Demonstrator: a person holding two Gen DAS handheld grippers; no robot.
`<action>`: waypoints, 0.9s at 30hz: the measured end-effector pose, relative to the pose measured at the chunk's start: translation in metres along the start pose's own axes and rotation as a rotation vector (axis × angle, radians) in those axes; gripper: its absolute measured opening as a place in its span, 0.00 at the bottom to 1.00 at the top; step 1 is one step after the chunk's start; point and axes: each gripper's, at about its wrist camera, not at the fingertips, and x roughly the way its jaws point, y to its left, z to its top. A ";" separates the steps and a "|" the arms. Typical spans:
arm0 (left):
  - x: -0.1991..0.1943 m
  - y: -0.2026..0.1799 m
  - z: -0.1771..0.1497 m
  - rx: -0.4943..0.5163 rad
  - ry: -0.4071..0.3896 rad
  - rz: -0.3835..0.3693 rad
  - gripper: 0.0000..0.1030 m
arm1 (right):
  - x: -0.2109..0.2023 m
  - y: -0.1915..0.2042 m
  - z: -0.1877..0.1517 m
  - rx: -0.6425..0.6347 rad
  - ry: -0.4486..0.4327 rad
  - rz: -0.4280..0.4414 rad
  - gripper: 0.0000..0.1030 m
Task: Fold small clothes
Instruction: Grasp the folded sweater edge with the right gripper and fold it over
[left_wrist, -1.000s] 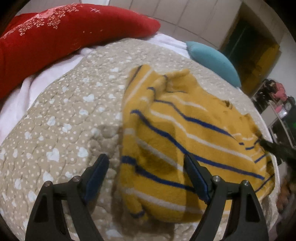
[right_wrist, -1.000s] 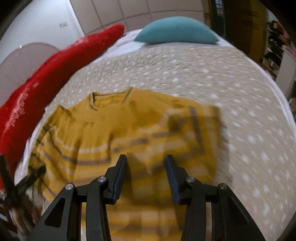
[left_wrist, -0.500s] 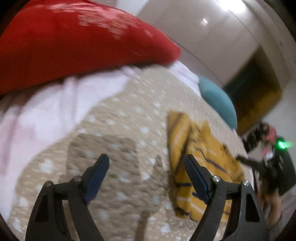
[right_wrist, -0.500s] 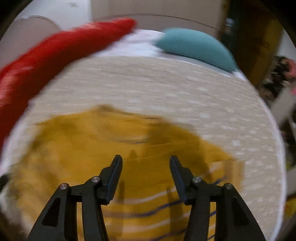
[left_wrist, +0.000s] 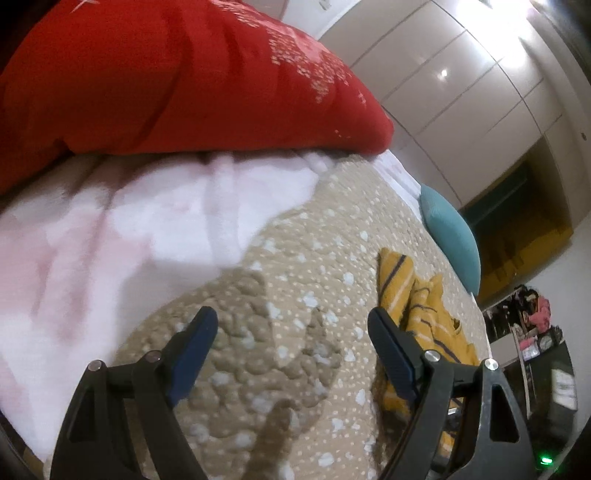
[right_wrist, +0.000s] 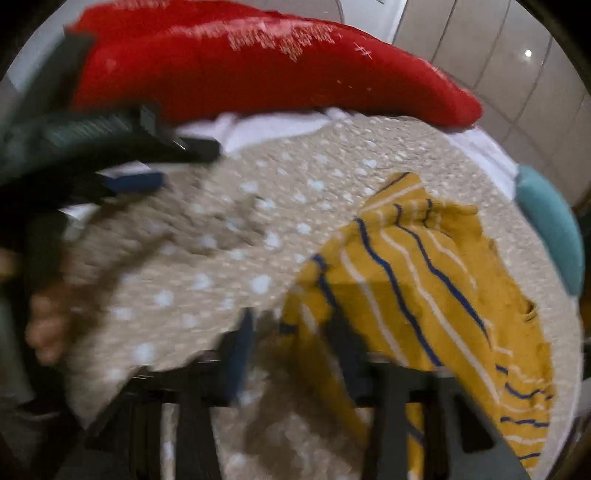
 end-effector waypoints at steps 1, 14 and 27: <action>-0.001 0.001 0.000 -0.005 -0.005 0.004 0.80 | 0.005 -0.002 -0.001 0.016 0.009 0.002 0.13; -0.004 0.009 0.002 -0.041 -0.017 0.008 0.80 | -0.049 -0.049 0.044 0.327 -0.114 0.451 0.04; 0.003 0.001 -0.001 -0.010 -0.018 0.023 0.80 | 0.065 -0.126 0.070 0.290 0.090 -0.155 0.13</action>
